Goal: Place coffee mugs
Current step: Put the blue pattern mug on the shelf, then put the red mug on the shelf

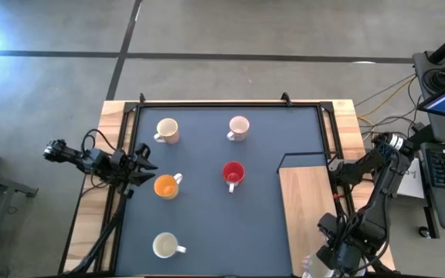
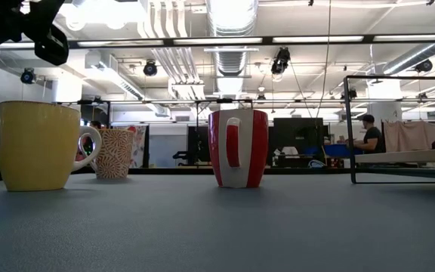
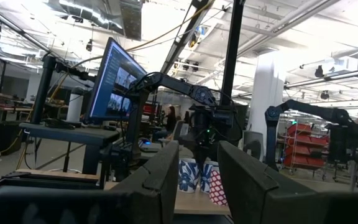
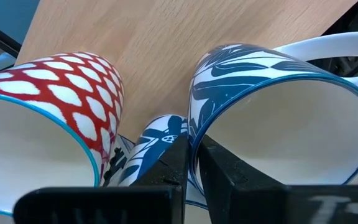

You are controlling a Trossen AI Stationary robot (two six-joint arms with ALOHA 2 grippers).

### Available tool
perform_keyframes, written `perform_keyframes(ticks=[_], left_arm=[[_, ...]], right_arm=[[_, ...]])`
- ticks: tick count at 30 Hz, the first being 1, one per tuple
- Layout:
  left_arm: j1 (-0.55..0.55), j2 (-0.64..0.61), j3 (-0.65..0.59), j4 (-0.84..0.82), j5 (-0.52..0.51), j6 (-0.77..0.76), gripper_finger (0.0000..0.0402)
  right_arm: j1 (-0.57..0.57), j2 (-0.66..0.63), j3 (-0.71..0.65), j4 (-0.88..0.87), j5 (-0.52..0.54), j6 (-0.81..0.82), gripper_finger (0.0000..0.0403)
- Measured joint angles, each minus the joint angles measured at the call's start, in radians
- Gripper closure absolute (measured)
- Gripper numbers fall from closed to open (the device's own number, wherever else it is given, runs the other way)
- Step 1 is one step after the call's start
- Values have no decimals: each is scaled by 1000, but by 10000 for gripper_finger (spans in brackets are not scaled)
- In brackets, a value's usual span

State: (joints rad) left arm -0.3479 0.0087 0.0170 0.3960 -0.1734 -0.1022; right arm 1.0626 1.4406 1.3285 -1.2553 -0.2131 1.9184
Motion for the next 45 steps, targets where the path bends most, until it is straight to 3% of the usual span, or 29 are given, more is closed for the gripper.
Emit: perform_keyframes(ticks=[16, 33, 42, 45], left_arm=[[0, 0, 0, 0, 0, 0, 306], [0, 0, 0, 0, 0, 0, 306], [0, 0, 0, 0, 0, 0, 306], [0, 0, 0, 0, 0, 0, 306]], right_arm=[[0, -1, 29, 5, -23, -10, 284], [-1, -53, 37, -2, -29, -6, 293], [-24, -143, 37, -18, 112, 73, 298], [-52, -172, 37, -20, 218, 31, 297]])
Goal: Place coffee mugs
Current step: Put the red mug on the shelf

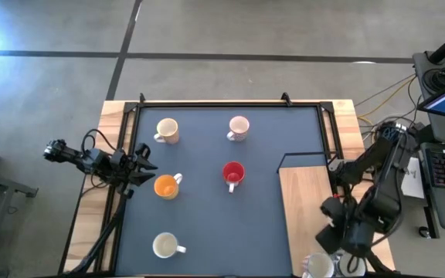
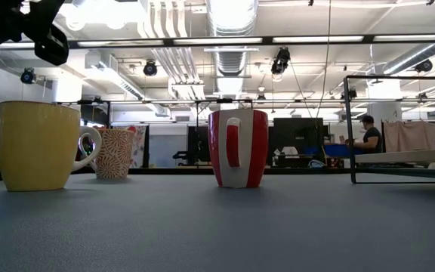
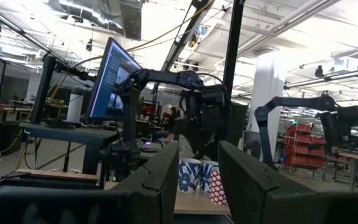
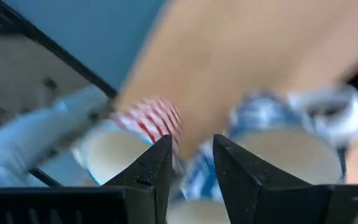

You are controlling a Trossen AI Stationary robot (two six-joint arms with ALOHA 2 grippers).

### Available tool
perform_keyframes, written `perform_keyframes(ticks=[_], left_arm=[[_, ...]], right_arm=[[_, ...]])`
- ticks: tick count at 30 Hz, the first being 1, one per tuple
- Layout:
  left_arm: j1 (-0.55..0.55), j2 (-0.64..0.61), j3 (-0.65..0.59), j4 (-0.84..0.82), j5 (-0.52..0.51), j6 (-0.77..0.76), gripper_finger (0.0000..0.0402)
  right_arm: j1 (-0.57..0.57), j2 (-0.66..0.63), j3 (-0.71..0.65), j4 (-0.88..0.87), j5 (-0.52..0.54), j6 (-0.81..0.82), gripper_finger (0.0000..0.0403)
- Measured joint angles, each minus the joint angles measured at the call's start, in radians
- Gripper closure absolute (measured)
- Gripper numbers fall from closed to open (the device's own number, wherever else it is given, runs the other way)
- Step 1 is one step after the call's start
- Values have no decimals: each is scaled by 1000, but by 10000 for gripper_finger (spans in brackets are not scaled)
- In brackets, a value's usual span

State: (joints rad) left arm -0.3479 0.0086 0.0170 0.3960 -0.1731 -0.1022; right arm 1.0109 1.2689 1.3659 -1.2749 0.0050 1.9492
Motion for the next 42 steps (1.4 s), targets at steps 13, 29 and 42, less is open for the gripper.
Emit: perform_keyframes(ticks=[13, 29, 42], left_arm=[[0, 0, 0, 0, 0, 0, 306], [0, 0, 0, -1, 0, 0, 306], [0, 0, 0, 0, 0, 0, 306]], right_arm=[[-337, 29, 0, 101, 206, -580, 299], [-627, 187, 0, 549, 198, -1429, 298], [-765, 321, 0, 555, 207, -1796, 298]])
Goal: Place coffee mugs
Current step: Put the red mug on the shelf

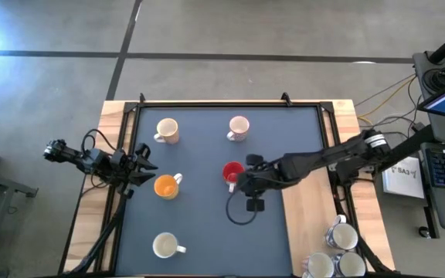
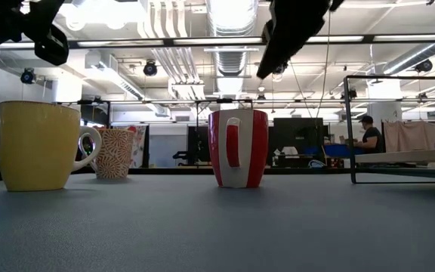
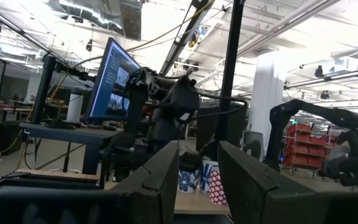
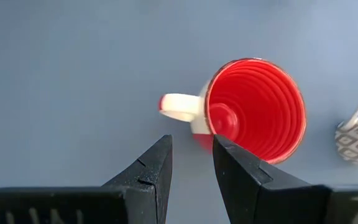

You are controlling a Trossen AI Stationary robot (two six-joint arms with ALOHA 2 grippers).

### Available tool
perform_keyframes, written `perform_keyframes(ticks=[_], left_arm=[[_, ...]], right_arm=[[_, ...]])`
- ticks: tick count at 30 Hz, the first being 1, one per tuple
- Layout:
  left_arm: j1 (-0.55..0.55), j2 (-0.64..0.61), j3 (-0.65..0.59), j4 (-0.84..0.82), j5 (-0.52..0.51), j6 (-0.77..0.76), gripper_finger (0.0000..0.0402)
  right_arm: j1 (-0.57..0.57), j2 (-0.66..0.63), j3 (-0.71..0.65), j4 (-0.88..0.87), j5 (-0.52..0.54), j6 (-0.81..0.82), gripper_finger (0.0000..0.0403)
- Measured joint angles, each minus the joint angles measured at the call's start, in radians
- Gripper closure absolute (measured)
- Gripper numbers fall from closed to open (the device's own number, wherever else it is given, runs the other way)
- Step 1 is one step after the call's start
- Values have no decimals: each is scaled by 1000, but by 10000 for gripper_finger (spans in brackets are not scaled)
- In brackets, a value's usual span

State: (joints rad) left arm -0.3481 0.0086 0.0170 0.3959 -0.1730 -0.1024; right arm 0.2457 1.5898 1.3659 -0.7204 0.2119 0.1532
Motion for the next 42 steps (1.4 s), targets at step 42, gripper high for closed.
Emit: perform_keyframes(ticks=[42], left_arm=[[0, 0, 0, 0, 0, 0, 306]], right_arm=[[-10, 76, -2, -5, -147, 168, 388]])
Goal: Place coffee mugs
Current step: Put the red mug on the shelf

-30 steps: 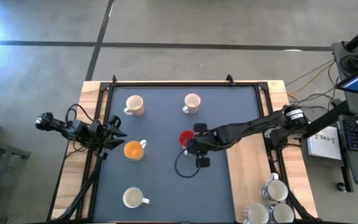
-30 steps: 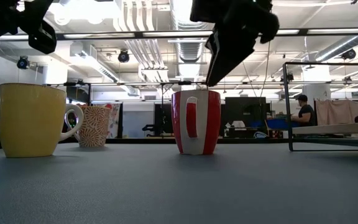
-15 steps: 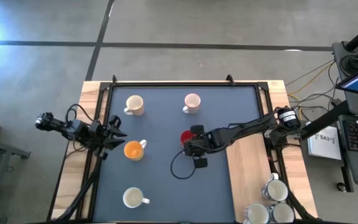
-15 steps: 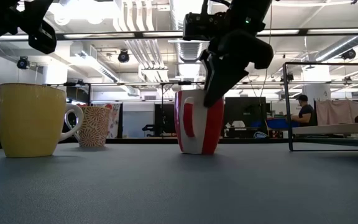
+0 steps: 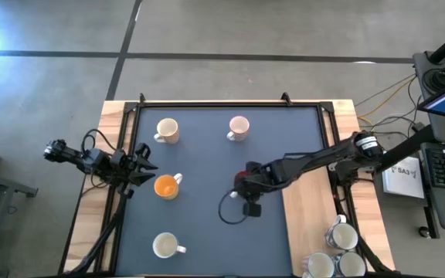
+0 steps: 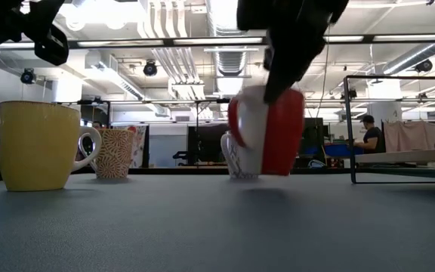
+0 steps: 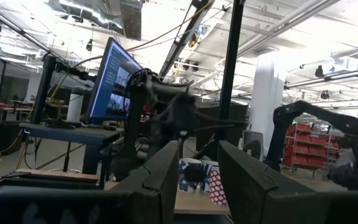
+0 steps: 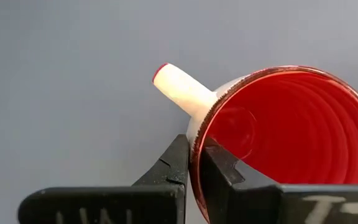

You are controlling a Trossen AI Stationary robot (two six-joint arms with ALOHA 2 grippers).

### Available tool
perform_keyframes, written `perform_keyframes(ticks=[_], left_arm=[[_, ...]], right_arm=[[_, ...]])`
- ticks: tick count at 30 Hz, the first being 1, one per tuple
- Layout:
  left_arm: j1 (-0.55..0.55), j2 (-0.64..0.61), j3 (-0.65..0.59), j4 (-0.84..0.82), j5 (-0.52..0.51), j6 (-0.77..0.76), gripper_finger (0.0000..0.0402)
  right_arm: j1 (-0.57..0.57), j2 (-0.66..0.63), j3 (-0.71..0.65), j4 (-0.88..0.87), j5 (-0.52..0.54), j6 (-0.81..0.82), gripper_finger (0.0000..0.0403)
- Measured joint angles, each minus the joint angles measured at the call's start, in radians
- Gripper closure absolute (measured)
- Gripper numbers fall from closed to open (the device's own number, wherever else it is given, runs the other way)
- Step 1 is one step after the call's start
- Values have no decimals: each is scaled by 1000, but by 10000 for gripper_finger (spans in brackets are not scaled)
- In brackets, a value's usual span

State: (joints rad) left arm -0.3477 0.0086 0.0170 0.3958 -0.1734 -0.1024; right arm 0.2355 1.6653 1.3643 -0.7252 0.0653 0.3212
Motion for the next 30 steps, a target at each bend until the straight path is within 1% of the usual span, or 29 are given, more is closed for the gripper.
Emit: perform_keyframes(ticks=[7, 10, 14, 21, 27, 30], left_arm=[[0, 0, 0, 0, 0, 0, 306], [0, 0, 0, 0, 0, 0, 306], [0, 0, 0, 0, 0, 0, 306], [0, 0, 0, -1, 0, 0, 306], [0, 0, 0, 0, 0, 0, 306], [0, 0, 0, 0, 0, 0, 306]], right_arm=[[98, -105, 0, -145, 5, 346, 389], [166, -140, 0, -222, 5, 480, 389], [286, -154, 0, -276, 10, 638, 389], [479, -156, 2, -328, 19, 769, 390], [600, -156, 2, -464, 23, 843, 390], [654, -159, 2, -479, 19, 866, 390]])
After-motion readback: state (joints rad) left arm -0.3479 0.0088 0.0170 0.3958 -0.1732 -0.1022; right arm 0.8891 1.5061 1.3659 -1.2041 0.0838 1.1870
